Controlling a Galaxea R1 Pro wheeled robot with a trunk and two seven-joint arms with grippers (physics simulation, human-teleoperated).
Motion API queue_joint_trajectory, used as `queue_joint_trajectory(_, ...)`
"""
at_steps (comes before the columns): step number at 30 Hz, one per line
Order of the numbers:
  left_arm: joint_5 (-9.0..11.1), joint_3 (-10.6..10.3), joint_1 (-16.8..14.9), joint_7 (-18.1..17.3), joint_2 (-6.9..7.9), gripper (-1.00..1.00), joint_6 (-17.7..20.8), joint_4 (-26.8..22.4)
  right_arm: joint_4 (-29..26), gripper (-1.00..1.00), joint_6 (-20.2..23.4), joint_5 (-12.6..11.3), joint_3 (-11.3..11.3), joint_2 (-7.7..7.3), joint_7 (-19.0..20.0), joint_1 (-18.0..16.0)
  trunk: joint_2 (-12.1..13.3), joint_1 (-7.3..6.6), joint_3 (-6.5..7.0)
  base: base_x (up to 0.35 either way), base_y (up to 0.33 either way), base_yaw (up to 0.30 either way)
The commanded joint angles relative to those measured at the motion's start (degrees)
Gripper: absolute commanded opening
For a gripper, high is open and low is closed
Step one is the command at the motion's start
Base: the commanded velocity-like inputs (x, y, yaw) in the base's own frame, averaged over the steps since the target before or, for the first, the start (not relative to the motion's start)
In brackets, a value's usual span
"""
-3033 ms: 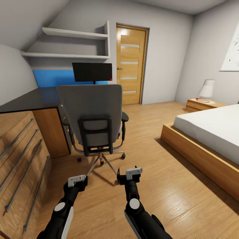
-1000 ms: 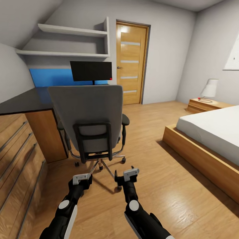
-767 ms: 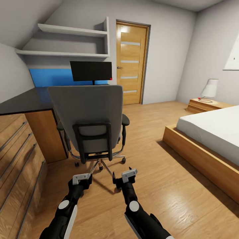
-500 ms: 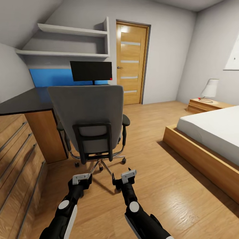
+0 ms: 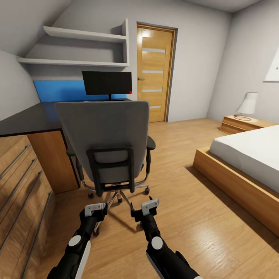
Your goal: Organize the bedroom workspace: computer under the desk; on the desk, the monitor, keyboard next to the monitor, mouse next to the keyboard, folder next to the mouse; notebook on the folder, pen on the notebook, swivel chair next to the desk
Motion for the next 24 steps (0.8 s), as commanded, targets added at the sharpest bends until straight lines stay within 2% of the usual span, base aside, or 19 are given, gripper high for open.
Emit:
queue_joint_trajectory(1, -0.5, 0.2, 0.0, -0.2, -0.07, 1.0, -0.1, 0.0, 0.2, 1.0, -0.4, 0.1, 0.2, 0.0, -0.3, -0.1, 0.0, -0.01, -0.05, 0.015, 0.008, 0.0)
queue_joint_trajectory(15, -0.5, 0.4, 0.0, -0.2, 0.25, 1.0, -0.3, 0.1, 2.9, 1.0, -1.4, 0.2, -0.1, 0.0, 0.0, -0.4, 0.0, -0.01, -0.05, 0.003, 0.002, 0.0)
queue_joint_trajectory(24, -0.5, 0.4, 0.0, -0.2, 0.28, 1.0, -0.3, 0.1, 5.1, 1.0, -1.1, 0.2, -0.2, 0.0, 0.0, -2.7, 0.0, -0.01, -0.05, 0.0, 0.0, 0.0)
